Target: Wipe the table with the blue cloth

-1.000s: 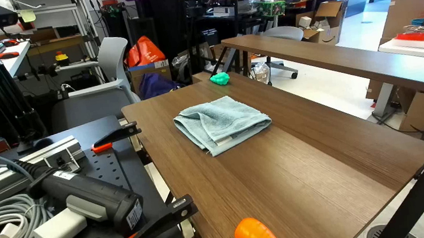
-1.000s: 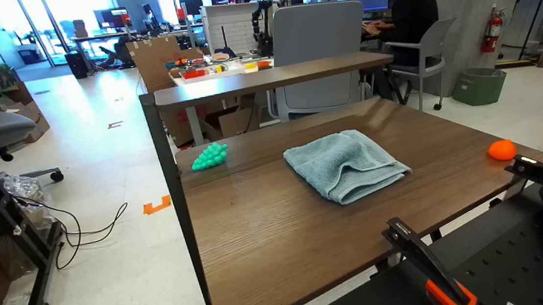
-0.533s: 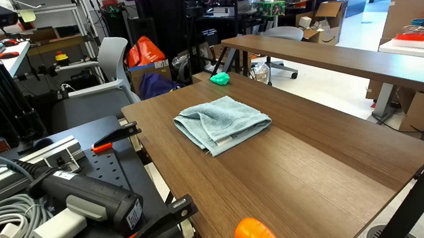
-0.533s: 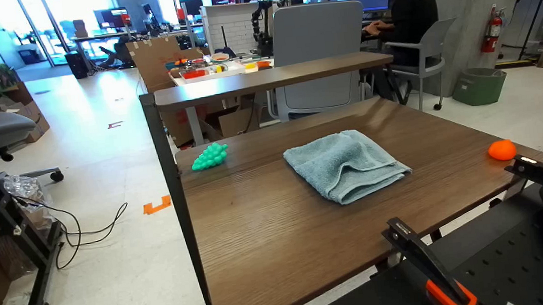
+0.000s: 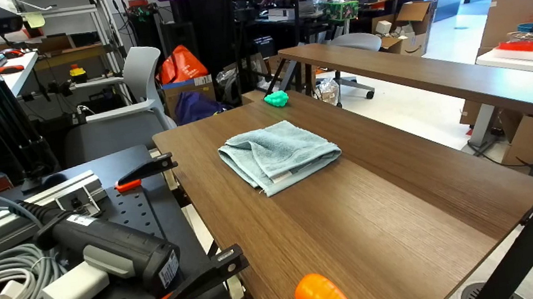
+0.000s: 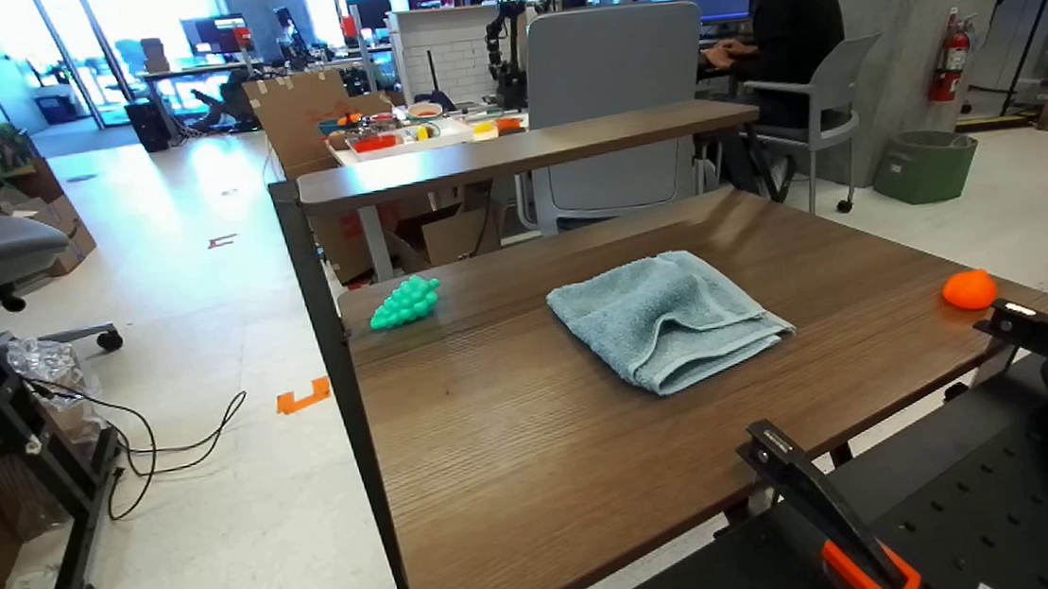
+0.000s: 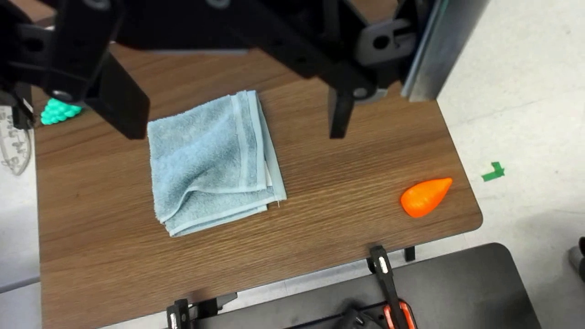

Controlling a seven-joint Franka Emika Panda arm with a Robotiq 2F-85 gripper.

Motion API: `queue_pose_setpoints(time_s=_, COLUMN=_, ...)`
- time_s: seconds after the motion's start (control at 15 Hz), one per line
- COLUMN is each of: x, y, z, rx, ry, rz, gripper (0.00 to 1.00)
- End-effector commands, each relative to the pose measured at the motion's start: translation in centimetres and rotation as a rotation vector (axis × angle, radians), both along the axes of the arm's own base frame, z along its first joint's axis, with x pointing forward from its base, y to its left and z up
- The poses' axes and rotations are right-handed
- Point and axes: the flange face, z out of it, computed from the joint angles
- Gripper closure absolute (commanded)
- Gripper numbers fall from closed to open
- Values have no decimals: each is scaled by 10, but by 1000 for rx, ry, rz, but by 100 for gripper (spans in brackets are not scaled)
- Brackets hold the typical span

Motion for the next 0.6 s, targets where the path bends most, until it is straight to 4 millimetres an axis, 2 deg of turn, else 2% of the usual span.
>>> queue_pose_setpoints(time_s=0.0, x=4, y=-1, z=-8, rx=-5, ry=21, rz=2, gripper=0)
queue_pose_setpoints(time_s=0.13, x=8, y=-2, z=-17, rx=-7, ry=44, rz=4, gripper=0)
queue_pose_setpoints(time_s=0.33, x=11, y=-1, z=-18, rx=16, ry=19, rz=-16, gripper=0)
queue_pose_setpoints(time_s=0.53, x=20, y=8, z=-52, rx=2, ry=23, rz=-46, gripper=0)
